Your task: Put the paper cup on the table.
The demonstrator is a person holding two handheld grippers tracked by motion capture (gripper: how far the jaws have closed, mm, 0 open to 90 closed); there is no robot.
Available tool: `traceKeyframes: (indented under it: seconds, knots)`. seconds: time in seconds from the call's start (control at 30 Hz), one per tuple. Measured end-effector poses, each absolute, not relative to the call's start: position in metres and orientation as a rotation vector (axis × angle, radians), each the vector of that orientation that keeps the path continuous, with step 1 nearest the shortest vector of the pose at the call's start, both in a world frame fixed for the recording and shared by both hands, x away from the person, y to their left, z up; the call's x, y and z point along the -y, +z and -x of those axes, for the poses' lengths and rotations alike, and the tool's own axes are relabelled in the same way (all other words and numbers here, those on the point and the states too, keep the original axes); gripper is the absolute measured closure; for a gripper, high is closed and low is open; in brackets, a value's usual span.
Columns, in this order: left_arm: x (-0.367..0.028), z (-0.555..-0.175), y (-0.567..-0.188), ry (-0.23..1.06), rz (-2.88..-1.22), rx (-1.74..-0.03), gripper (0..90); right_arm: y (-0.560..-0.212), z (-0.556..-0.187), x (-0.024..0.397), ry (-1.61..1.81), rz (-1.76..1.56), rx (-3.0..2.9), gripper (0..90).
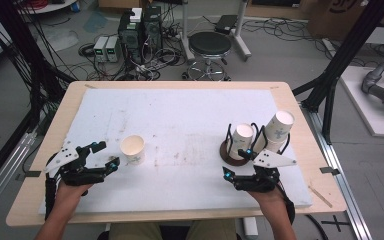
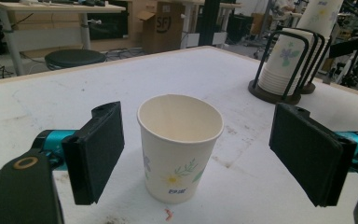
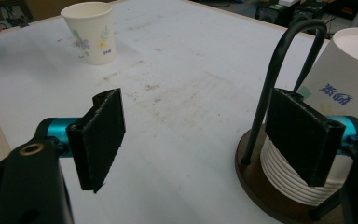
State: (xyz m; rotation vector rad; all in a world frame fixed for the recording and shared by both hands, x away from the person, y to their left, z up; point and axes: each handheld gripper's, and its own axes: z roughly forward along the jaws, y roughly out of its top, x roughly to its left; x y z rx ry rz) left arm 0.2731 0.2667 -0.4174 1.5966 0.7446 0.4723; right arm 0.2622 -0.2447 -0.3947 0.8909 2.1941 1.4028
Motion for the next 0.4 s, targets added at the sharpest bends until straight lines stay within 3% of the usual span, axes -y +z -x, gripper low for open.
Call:
traceKeyframes:
  seconds: [0.4]
  knots:
    - [-0.2678, -0.274, -0.4182, 0.478, -1.587, -0.754, 17.9, -0.3942, -0.2612, 0.2444, 1.401, -0.883, -2.198, 21.0]
